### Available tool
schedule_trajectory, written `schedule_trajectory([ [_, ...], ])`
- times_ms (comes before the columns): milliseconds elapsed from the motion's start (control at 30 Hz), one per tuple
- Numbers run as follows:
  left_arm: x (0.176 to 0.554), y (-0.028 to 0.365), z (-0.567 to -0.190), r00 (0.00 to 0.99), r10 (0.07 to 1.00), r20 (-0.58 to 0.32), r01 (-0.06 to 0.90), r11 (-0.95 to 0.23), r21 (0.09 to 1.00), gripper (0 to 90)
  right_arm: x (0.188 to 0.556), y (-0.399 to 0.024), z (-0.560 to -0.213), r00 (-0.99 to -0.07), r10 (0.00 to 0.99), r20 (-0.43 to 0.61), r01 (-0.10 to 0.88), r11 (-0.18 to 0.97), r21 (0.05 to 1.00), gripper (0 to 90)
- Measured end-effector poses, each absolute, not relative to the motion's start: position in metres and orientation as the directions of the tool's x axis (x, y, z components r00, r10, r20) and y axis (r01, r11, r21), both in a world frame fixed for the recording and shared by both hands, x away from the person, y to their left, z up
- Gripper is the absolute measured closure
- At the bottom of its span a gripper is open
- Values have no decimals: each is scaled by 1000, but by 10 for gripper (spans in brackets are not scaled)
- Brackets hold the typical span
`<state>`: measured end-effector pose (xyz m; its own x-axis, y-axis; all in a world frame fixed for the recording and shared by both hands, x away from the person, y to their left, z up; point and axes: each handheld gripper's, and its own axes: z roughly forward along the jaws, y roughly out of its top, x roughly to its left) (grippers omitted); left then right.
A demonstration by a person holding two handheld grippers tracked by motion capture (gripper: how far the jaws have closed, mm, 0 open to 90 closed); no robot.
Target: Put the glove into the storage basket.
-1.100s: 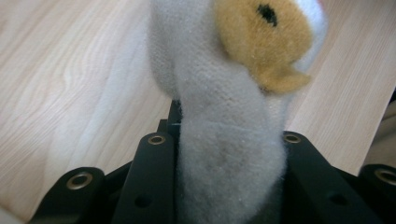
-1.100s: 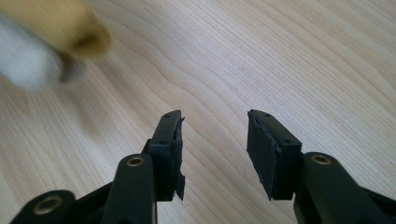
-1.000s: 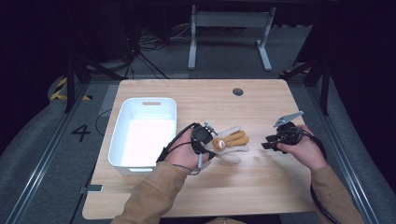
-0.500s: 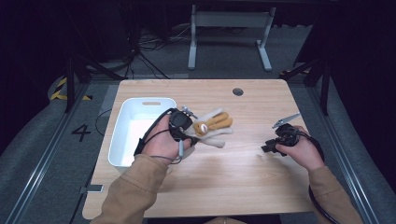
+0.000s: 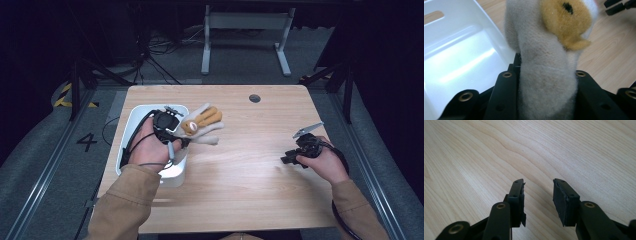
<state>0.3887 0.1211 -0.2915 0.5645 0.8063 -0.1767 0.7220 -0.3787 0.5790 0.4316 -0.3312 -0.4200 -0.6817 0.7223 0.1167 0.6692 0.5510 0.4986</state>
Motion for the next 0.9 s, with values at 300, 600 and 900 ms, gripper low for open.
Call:
schedule_trajectory([
  [300, 391, 146, -292, 452, 869, -202, 762, -258, 595, 697, 430, -332, -420, -675, 727, 127, 677, 541, 499, 608],
  [600, 393, 168, -301, 358, 906, -225, 793, -167, 586, 697, 430, -332, -421, -674, 726, 135, 681, 540, 495, 602],
  [900, 396, 185, -315, 283, 928, -241, 808, -96, 582, 697, 431, -332, -424, -675, 723, 147, 687, 542, 484, 595],
])
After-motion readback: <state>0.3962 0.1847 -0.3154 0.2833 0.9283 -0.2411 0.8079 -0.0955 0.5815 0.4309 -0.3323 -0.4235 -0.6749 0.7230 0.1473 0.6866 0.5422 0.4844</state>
